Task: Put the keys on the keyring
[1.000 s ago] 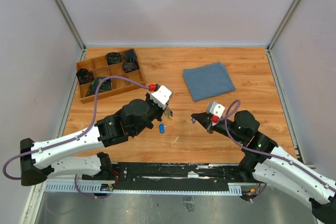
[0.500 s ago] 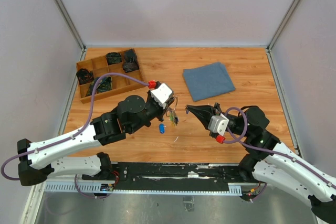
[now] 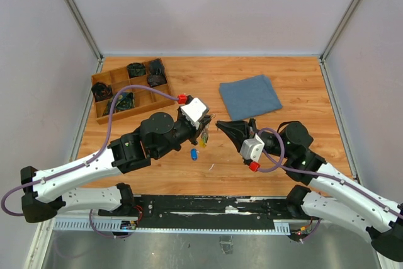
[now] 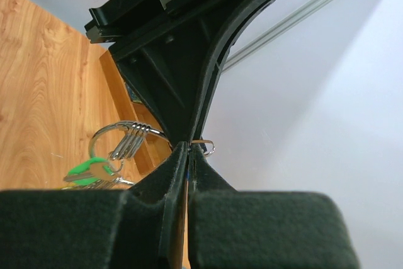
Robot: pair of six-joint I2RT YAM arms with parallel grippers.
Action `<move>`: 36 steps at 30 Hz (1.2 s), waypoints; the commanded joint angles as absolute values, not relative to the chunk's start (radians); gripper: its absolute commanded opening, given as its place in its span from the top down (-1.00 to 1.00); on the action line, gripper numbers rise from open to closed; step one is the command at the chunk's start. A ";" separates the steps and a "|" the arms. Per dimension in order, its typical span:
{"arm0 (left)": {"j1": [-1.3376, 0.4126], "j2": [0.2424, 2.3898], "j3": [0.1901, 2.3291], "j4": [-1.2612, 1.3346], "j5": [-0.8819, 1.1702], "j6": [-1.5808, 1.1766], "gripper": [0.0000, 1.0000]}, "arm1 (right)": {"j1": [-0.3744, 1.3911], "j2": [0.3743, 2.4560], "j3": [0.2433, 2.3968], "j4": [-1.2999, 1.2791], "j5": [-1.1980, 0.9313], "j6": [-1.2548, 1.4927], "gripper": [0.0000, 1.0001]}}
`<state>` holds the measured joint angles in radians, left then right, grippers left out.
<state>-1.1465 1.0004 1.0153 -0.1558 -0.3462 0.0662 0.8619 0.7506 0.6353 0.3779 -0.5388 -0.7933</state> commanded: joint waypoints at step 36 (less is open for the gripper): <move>-1.143 0.992 1.070 -0.120 -0.322 0.053 0.99 | 0.896 0.811 0.630 0.485 -0.477 -0.910 0.99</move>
